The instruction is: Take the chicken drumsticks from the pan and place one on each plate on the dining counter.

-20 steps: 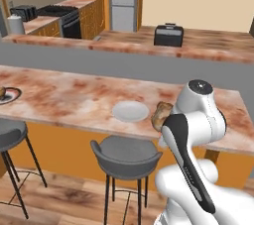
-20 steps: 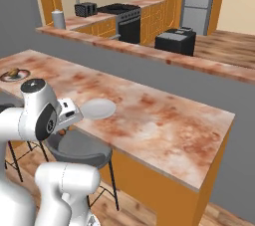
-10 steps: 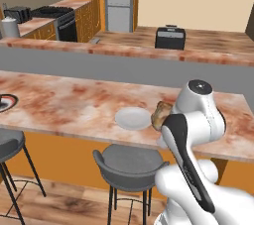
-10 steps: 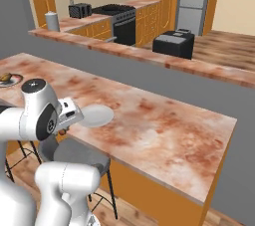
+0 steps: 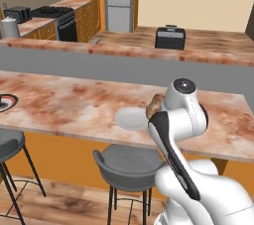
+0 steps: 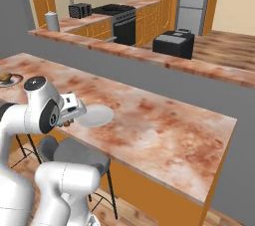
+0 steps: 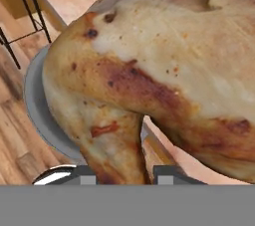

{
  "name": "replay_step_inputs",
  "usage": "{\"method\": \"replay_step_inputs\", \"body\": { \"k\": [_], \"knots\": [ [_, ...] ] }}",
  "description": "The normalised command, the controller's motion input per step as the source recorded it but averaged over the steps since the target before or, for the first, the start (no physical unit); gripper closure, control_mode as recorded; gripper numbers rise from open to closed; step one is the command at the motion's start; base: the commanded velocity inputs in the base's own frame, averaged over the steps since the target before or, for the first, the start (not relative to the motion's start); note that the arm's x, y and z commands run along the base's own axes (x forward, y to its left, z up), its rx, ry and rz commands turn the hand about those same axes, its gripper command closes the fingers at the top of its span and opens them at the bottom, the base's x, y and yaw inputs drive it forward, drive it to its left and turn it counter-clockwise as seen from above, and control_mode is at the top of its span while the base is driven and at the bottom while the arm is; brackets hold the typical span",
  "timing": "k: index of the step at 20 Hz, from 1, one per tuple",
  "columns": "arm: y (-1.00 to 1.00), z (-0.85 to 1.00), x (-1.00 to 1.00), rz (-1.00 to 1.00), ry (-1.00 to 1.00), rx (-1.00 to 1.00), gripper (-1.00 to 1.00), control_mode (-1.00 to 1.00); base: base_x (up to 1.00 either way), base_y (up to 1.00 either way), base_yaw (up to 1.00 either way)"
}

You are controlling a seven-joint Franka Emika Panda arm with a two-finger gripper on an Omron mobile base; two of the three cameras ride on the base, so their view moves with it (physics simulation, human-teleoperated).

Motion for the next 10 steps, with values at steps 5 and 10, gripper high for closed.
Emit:
{"method": "replay_step_inputs", "body": {
  "k": [5, 10],
  "knots": [
    [-0.06, 0.00, 0.94, -0.03, 0.01, 0.06, 1.00, -1.00, 0.00, 0.00, 0.00],
    [-0.06, -0.09, 0.78, 0.01, 0.12, 0.12, 1.00, -1.00, 0.00, 0.00, 0.00]
  ]
}}
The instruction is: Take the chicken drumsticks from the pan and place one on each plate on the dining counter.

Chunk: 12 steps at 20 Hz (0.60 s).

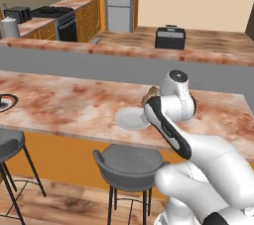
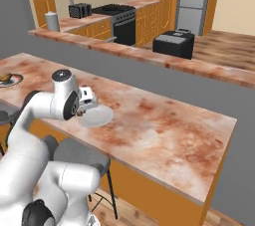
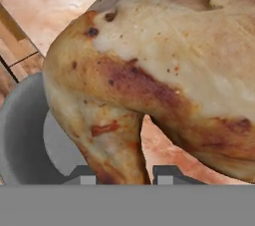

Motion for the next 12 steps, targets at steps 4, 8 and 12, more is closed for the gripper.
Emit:
{"method": "replay_step_inputs", "body": {
  "k": [4, 8, 12],
  "knots": [
    [0.00, -0.42, 0.56, 0.00, 0.18, 0.07, 1.00, -1.00, 0.00, 0.00, 0.00],
    [0.04, -0.53, 0.50, 0.00, 0.15, 0.00, 1.00, -1.00, 0.00, 0.00, 0.00],
    [0.12, -0.59, 0.57, 0.00, 0.02, 0.00, 1.00, -1.00, 0.00, 0.00, 0.00]
  ]
}}
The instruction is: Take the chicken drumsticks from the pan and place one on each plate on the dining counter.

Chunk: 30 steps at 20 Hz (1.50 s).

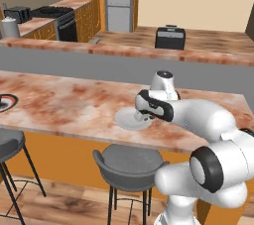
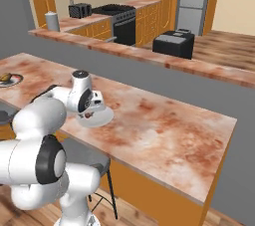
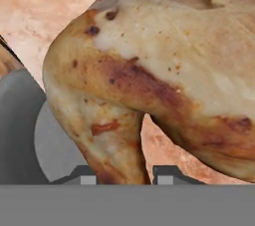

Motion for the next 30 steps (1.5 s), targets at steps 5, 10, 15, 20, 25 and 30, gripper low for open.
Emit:
{"method": "replay_step_inputs", "body": {
  "k": [5, 10, 15, 20, 25, 30],
  "knots": [
    [0.22, -0.59, 0.69, 0.00, 0.03, 0.00, 1.00, -1.00, 0.00, 0.00, 0.00],
    [0.22, -0.49, 0.63, 0.00, 0.07, 0.00, 1.00, -1.00, 0.00, 0.00, 0.00],
    [0.00, -0.29, 0.42, 0.00, 0.02, 0.01, 1.00, -1.00, 0.00, 0.00, 0.00],
    [-0.09, -0.31, 0.20, -0.01, 0.00, 0.02, 1.00, -1.00, 0.00, 0.00, 0.00],
    [0.00, -0.36, 0.00, -0.03, 0.00, 0.00, 1.00, -1.00, 0.00, 0.00, 0.00],
    [0.00, -0.31, 0.00, -0.05, 0.00, 0.00, 1.00, -1.00, 0.00, 0.00, 0.00]
  ]
}}
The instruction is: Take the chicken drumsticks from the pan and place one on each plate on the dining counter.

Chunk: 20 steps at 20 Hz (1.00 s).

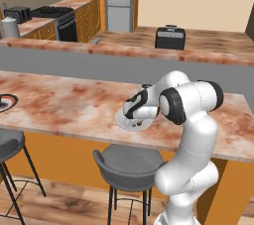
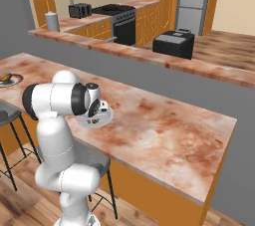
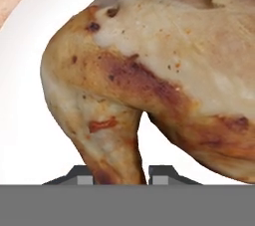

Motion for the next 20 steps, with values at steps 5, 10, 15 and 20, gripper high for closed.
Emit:
{"method": "replay_step_inputs", "body": {
  "k": [5, 10, 15, 20],
  "knots": [
    [0.00, -0.14, -0.01, -0.06, 0.00, 0.00, -1.00, -1.00, 0.00, 0.00, 0.00],
    [-0.07, 0.00, -0.45, -0.15, -0.06, 0.00, -1.00, -1.00, 0.00, 0.00, 0.00],
    [0.00, 0.00, -0.06, -0.29, 0.00, 0.00, -1.00, -1.00, 0.00, 0.00, 0.00],
    [0.00, 0.20, -0.08, -0.24, -0.01, 0.00, -1.00, -1.00, 0.00, 0.00, 0.00]
  ]
}}
